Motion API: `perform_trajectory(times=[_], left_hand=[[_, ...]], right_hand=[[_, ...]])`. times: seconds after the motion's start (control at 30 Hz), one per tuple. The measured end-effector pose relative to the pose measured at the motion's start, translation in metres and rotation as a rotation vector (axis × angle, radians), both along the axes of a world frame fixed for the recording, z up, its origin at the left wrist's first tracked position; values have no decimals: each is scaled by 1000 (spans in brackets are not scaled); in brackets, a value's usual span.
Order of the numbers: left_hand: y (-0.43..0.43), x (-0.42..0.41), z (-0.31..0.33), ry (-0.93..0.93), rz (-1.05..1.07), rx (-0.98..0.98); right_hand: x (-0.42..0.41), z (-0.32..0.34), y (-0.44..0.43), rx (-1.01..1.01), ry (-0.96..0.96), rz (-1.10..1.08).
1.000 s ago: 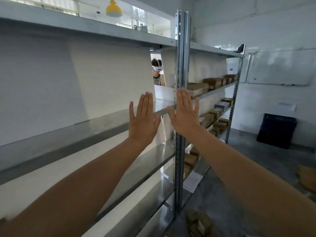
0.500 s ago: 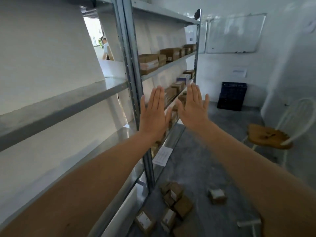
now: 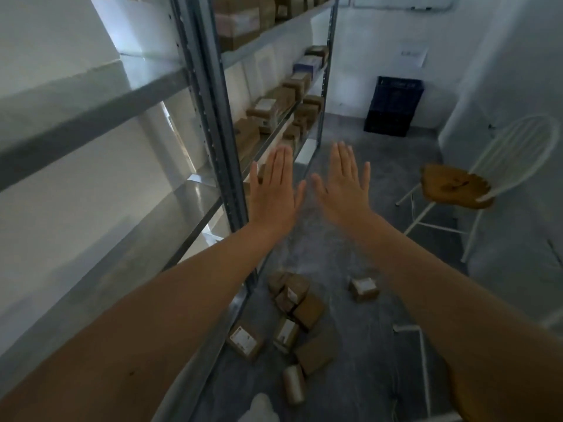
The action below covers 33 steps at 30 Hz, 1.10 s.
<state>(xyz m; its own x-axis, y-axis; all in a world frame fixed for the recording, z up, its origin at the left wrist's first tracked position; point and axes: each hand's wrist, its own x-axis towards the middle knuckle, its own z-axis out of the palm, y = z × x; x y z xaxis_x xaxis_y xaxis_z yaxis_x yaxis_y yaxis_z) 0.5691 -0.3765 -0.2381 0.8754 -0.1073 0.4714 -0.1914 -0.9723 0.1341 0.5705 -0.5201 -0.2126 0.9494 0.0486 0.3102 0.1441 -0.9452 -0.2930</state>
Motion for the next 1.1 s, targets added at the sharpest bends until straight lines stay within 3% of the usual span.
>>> perform_trajectory(times=[0.57, 1.1], left_hand=[[36, 84, -138, 356, -140, -33], [28, 112, -312, 764, 143, -162]], right_hand=[[70, -119, 21, -55, 276, -181], [127, -309, -2, -73, 663, 15]])
